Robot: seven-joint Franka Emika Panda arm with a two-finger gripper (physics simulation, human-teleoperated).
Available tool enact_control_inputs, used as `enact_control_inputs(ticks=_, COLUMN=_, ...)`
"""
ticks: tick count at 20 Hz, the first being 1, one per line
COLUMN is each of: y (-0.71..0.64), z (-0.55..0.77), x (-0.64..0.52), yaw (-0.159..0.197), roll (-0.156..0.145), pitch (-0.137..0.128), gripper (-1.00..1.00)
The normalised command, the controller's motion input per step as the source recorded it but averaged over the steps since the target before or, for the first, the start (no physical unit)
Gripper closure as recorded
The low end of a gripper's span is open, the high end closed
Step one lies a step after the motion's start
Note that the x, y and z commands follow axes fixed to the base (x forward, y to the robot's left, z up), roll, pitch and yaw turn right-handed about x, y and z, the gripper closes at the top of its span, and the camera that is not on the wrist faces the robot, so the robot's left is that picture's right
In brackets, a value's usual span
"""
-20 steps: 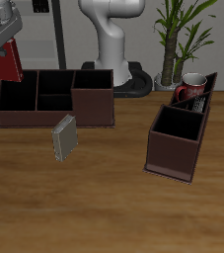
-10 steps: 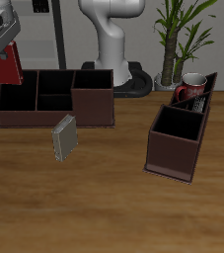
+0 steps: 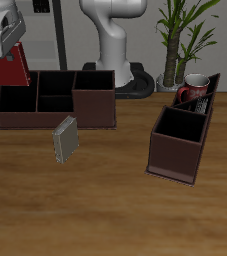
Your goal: Place the red mug into the left desk caddy's left compartment and place the striped book into the left desk caddy's back compartment and place the red book into the back desk caddy's front compartment
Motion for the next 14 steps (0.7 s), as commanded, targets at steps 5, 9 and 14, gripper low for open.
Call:
enact_control_inputs(ticks=5, y=0.24, z=-0.15, x=0.00, yaw=0.002, roll=0.048, pitch=0.033, gripper=1.00)
enact_control_inputs(ticks=9, y=0.27, z=-0.17, x=-0.12, yaw=0.035, roll=0.056, pitch=0.033, gripper=1.00)
enact_control_inputs(ticks=14, y=0.31, z=-0.12, x=-0.11, yaw=0.016, roll=0.051, pitch=0.031, gripper=1.00)
